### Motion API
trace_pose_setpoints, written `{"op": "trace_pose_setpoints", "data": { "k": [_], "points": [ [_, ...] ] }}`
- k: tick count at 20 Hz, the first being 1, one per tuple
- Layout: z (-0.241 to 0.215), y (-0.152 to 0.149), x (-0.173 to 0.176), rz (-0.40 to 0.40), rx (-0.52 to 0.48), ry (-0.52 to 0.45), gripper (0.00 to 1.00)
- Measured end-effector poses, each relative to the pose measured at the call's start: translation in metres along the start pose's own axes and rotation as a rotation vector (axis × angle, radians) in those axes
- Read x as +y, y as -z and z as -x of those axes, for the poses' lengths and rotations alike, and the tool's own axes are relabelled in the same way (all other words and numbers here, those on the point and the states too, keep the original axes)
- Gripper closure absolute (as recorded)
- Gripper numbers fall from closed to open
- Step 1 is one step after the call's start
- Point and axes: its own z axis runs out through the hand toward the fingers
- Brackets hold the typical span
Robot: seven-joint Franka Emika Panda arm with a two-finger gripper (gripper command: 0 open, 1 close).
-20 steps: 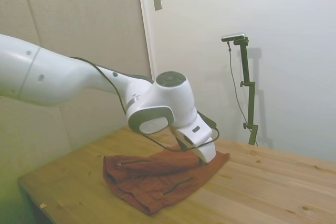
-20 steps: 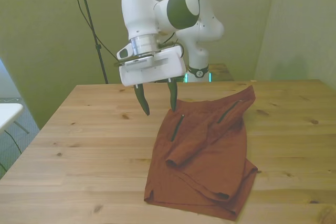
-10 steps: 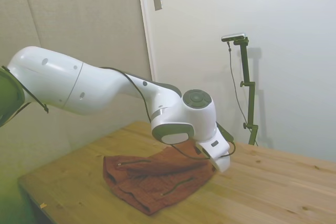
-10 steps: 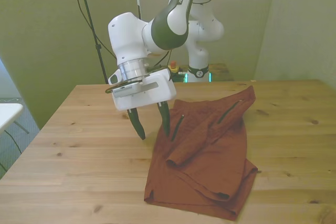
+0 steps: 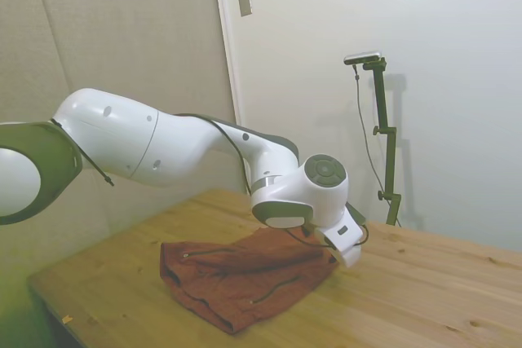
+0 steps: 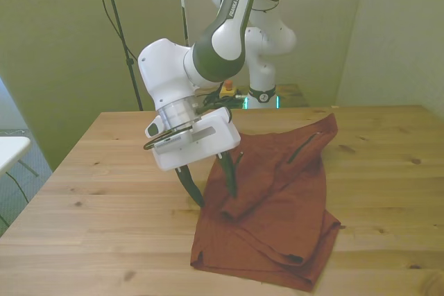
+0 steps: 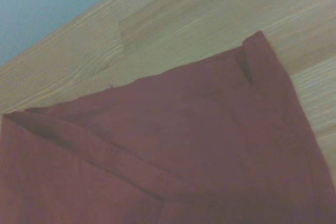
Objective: Unfold the shorts
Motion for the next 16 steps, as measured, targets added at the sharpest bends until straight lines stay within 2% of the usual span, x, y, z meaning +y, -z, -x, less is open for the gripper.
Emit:
{"op": "trace_pose_setpoints", "data": {
  "k": [10,16],
  "points": [
    [0.007,-0.028,-0.007,0.001,-0.035,0.014,1.0],
    [0.008,-0.032,-0.009,-0.001,-0.039,0.02,1.0]
  ]
}}
